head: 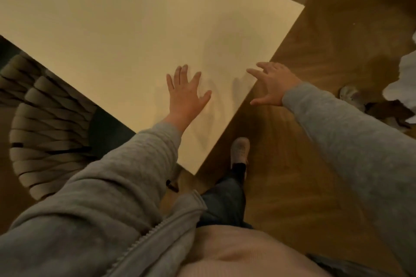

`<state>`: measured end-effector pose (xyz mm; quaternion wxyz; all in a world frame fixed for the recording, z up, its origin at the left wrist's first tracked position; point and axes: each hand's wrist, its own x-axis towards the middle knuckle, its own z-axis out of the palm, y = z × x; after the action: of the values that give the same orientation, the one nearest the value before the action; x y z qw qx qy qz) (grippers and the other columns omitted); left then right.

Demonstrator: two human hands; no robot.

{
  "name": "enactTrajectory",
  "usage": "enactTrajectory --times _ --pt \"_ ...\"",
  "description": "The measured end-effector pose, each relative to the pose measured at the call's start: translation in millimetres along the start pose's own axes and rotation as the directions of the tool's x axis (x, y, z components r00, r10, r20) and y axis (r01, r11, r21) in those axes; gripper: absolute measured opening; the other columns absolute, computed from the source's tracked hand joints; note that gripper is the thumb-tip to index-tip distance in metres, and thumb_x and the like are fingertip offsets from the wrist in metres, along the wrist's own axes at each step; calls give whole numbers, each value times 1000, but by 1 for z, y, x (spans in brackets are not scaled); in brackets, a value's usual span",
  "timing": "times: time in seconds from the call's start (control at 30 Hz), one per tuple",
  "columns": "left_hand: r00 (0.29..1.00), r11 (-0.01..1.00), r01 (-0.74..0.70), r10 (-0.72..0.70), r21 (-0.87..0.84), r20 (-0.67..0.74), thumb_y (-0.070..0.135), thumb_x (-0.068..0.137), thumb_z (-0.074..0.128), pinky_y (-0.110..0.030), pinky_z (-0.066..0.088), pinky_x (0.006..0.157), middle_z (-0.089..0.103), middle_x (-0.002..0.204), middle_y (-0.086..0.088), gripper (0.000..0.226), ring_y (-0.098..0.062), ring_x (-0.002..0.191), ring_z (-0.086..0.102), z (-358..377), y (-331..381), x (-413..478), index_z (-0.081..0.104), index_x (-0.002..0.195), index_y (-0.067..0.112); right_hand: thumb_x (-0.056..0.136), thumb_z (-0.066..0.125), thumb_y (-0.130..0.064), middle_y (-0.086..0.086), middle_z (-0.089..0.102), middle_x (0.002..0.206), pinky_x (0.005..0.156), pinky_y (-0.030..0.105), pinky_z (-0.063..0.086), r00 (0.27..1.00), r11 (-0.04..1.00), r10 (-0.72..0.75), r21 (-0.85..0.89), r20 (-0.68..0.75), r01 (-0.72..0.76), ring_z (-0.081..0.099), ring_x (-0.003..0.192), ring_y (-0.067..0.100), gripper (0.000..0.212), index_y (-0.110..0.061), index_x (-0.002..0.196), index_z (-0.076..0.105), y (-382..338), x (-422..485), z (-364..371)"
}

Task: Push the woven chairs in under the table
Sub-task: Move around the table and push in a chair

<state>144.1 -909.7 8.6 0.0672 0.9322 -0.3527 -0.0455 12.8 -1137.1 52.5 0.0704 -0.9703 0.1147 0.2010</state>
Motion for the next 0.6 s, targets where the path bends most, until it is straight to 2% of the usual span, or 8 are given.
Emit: enactTrajectory --times 0.2,0.47,0.6 --pt "994 994 111 -111 -13 15 57 89 50 -55 1 117 20 156 -18 67 -32 147 10 3 32 111 41 144 20 80 57 -69 9 14 161 120 44 9 999 999 -43 -19 4 43 12 148 27 96 -29 155 13 85 82 -45" --pt "965 964 263 -262 -36 31 59 90 46 -54 -1 117 17 158 -16 67 -30 148 7 -13 58 221 38 146 21 85 53 -68 4 10 163 120 41 3 985 984 -169 -51 26 170 8 149 26 89 -31 155 13 154 189 -113" --pt "937 936 349 -349 -45 11 59 91 45 -55 -1 116 17 158 -15 66 -30 148 6 -15 68 275 39 145 21 91 42 -65 7 18 161 119 41 9 966 966 -254 -64 -50 251 15 147 27 75 -27 153 22 191 253 -142"
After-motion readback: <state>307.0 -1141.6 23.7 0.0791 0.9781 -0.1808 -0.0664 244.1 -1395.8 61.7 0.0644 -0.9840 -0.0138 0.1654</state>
